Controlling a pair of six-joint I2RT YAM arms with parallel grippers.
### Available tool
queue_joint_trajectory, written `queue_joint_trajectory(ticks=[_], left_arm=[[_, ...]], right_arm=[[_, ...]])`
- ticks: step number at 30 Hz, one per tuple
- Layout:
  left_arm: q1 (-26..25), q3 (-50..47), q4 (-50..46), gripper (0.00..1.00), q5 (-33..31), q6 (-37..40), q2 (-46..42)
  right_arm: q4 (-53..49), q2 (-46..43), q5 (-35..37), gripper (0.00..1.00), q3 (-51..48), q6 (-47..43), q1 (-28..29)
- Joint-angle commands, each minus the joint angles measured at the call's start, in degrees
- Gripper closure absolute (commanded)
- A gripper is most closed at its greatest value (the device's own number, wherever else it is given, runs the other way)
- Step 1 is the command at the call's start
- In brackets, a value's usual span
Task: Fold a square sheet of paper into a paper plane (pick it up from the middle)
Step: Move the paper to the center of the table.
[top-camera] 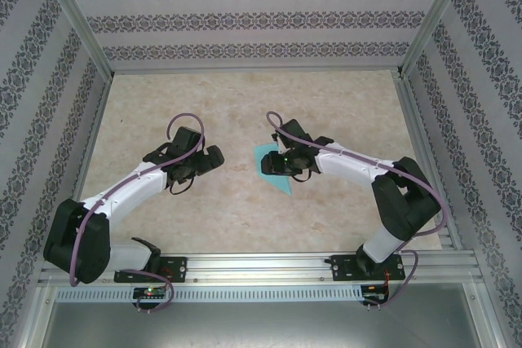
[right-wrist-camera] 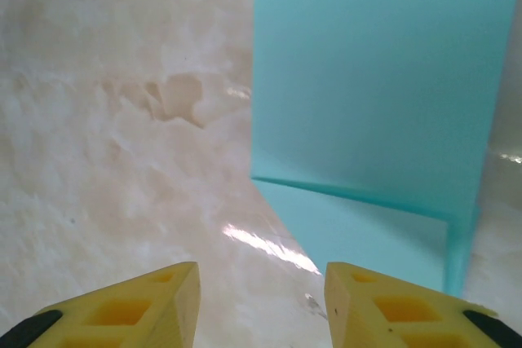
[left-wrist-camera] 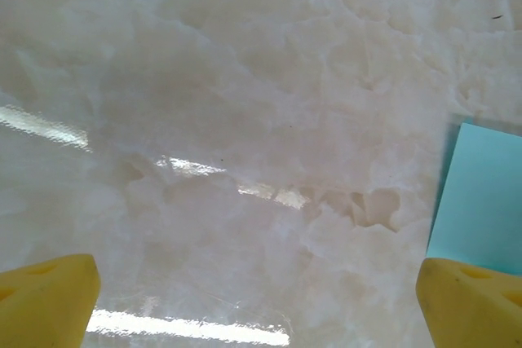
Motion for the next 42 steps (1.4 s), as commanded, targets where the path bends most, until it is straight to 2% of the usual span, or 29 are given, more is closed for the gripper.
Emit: queue_joint_trajectory(ticks=[1,7,16,20,23,30,34,42], left_arm=[[0.80,0.88,2.77,0.00,1.50,0.40,0.26],[0.76,0.52,2.81,0.00,2.64,1.15,-0.19],[0.67,-0.03,3.98,0.00,4.03,2.47,-0.80],[0.66,-0.51,4.98,0.00,4.97,2.26,-0.54],[0.35,-0.94,5.55,0.00,6.00,1.89,-0.55],[-0.99,-3.11,12.54,0.02,13.03,0.11,0.17],[-2.04,-2.22,14.89,0.06,16.39,0.22,2.92],[-4.65,-0.44,19.90,0.16,22.52,-0.72,10.32]], right_arm=[[1.44,5.39,4.54,0.56,3.82,7.08,1.22],[-0.15,12.98,4.23,0.57,8.65,7.85,1.26],[2.41,14.64,-2.37,0.57,6.15,7.59,4.15],[2.50,12.70,-1.94,0.57,7.02,7.17,3.57],[3.28,7.07,-0.65,0.57,5.81,7.31,2.47],[5.82,-3.81,2.01,0.64,-3.66,12.57,0.61],[8.69,-4.26,0.70,0.68,-6.88,15.85,0.60],[9.10,1.27,0.84,0.71,-6.34,16.60,0.01]])
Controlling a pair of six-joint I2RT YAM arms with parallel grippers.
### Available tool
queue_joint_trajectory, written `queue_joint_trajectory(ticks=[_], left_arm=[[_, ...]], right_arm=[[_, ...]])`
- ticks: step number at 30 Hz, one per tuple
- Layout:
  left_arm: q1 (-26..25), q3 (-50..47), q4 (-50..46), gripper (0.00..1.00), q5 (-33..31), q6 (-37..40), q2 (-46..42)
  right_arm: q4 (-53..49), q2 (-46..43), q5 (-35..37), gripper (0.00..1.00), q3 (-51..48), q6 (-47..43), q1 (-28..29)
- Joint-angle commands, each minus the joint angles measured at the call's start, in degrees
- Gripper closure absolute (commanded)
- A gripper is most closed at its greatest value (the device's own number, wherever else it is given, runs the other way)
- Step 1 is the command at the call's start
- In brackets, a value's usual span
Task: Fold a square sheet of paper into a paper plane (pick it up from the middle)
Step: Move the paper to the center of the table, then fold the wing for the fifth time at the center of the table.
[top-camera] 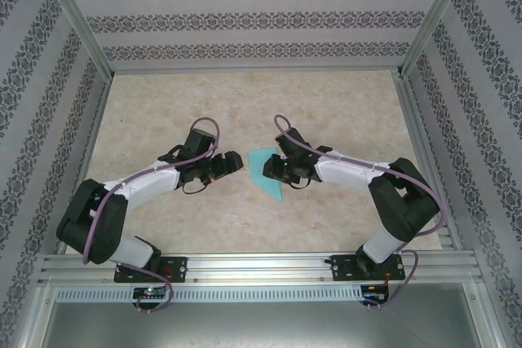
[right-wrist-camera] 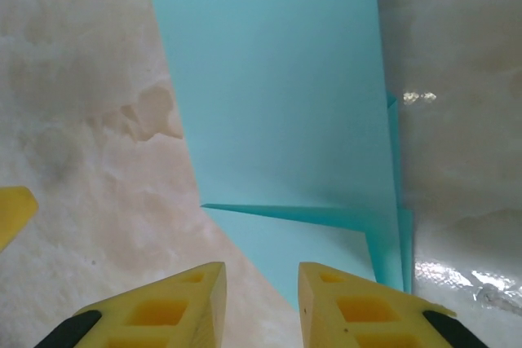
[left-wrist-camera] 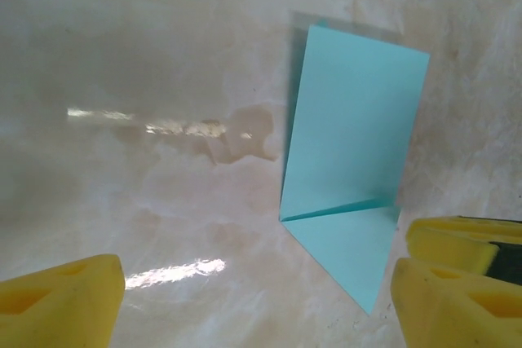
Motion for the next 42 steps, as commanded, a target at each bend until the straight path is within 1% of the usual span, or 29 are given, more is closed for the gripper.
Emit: queue_joint_trajectory(ticks=[1,4,9,12,20,30,34,38,42], left_arm=[[-1.85,2.27,4.71,0.17,3.70,-0.99,2.34],[-2.93,3.07,5.84,0.19,4.98,-1.45,4.38],[-4.28,4.09,7.10,0.26,6.17,-2.90,7.20],[-5.07,4.71,8.27,0.28,6.82,-3.94,8.90],[-7.05,7.62,6.60,0.32,6.52,-6.21,13.36],[-7.94,10.27,4.87,0.33,5.51,-8.37,16.25],[-8.38,11.61,4.29,0.35,5.64,-8.66,17.61],[-8.38,12.34,1.39,0.36,3.10,-8.45,17.88],[-8.38,12.59,-0.54,0.34,1.31,-8.32,17.33]], right_arm=[[1.62,2.36,0.67,0.71,0.03,1.21,-0.58],[2.29,3.82,0.33,0.71,-0.80,0.95,-1.46],[5.01,5.53,-2.30,0.71,-3.30,1.11,-3.49],[6.80,6.31,-4.18,0.71,-4.76,1.42,-4.41],[12.13,6.73,-8.58,0.71,-9.73,2.57,-7.68],[15.27,7.72,-11.49,0.71,-12.58,2.43,-10.79],[16.03,8.02,-12.09,0.71,-13.22,2.26,-11.28],[16.47,8.05,-12.26,0.71,-13.93,2.18,-11.72],[16.51,7.94,-12.41,0.71,-14.17,2.00,-11.99]])
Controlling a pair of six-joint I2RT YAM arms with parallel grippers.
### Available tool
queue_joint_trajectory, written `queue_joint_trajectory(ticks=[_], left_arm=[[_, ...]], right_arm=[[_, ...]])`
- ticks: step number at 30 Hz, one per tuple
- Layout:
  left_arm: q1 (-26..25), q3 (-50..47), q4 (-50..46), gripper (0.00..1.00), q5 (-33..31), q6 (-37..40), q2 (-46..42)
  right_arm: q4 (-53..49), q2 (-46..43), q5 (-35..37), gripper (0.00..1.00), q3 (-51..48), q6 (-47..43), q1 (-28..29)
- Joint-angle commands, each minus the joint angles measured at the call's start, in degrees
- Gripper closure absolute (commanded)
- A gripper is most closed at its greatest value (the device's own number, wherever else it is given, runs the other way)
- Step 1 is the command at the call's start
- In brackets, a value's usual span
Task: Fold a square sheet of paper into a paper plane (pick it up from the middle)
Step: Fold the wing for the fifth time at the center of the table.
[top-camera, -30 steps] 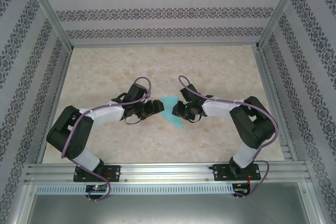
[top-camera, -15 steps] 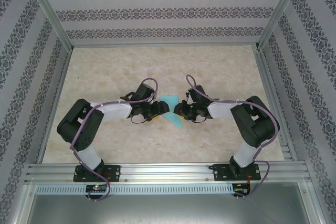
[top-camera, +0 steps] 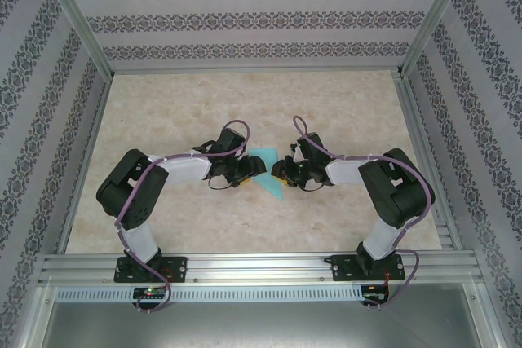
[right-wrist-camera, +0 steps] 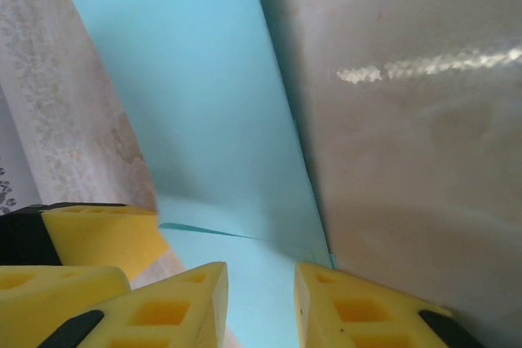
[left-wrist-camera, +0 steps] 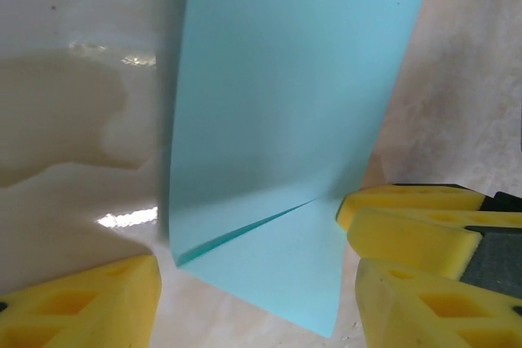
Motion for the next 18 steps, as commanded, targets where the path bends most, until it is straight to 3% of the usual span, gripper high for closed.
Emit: queue_joint_trajectory(ticks=[1,6,18], left_arm=[[-0.60,1.52,-3.07,0.34,-2.88,-0.36,-0.53],[-0.85,1.45,0.21,0.36,0.09,-0.90,0.40],[-1.17,1.45,5.14,0.57,3.63,-1.15,1.67]], right_arm=[[-4.84,2.97,5.63,0.71,-2.85,-0.82,-1.23],[-4.78,3.04,5.54,0.71,-2.85,-0.92,-1.32],[-4.73,3.05,5.36,0.71,-2.90,-2.26,-1.40]])
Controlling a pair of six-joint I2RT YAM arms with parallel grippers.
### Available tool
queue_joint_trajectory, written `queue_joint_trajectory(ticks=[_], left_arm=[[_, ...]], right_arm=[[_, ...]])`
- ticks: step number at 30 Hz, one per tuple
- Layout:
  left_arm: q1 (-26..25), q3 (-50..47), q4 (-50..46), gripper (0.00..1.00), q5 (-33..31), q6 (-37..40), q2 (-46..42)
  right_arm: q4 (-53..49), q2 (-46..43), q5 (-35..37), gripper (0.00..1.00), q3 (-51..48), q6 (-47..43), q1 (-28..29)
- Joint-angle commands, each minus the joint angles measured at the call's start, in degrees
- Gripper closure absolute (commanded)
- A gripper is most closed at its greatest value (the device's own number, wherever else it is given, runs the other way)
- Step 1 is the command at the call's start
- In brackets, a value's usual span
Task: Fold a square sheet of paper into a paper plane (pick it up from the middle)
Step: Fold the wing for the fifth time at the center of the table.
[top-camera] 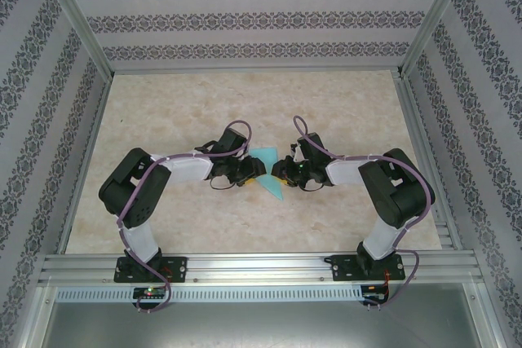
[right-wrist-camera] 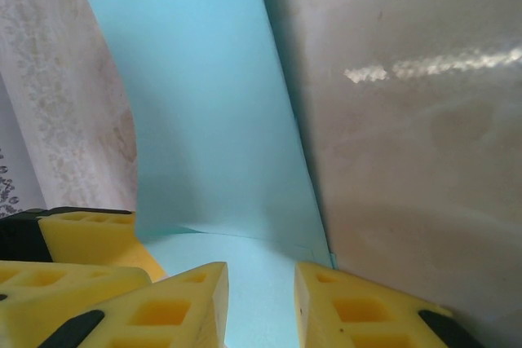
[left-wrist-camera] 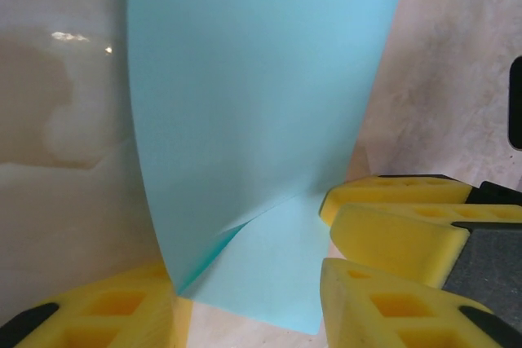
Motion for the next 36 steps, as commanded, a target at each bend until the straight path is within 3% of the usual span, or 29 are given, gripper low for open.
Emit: queue_joint_trajectory(ticks=[1,13,20,25,31,36], left_arm=[[-0.73,1.25,2.90,0.59,0.97,-0.41,0.49],[0.10,0.35,6.89,0.70,0.06,-0.01,1.70],[0.94,-0.89,8.69,0.88,1.45,0.21,2.05],[0.85,-2.24,8.46,0.94,-0.13,-1.86,-0.28],[0.33,-2.67,5.60,0.95,-3.72,-3.72,-4.49],[-0.11,-1.88,4.31,0.95,-4.35,-4.86,-4.63]], right_arm=[[-5.32,2.88,5.69,0.71,-2.50,-2.74,-1.38],[-13.53,2.82,9.27,0.71,1.77,-20.00,0.28],[-13.18,0.89,9.80,0.70,3.13,-24.58,1.04],[-14.33,-5.33,14.58,0.64,4.78,-27.02,4.07],[-12.38,-18.02,27.36,0.54,0.47,-32.08,9.54],[-6.77,-24.41,29.91,0.51,-5.52,-37.73,12.78]])
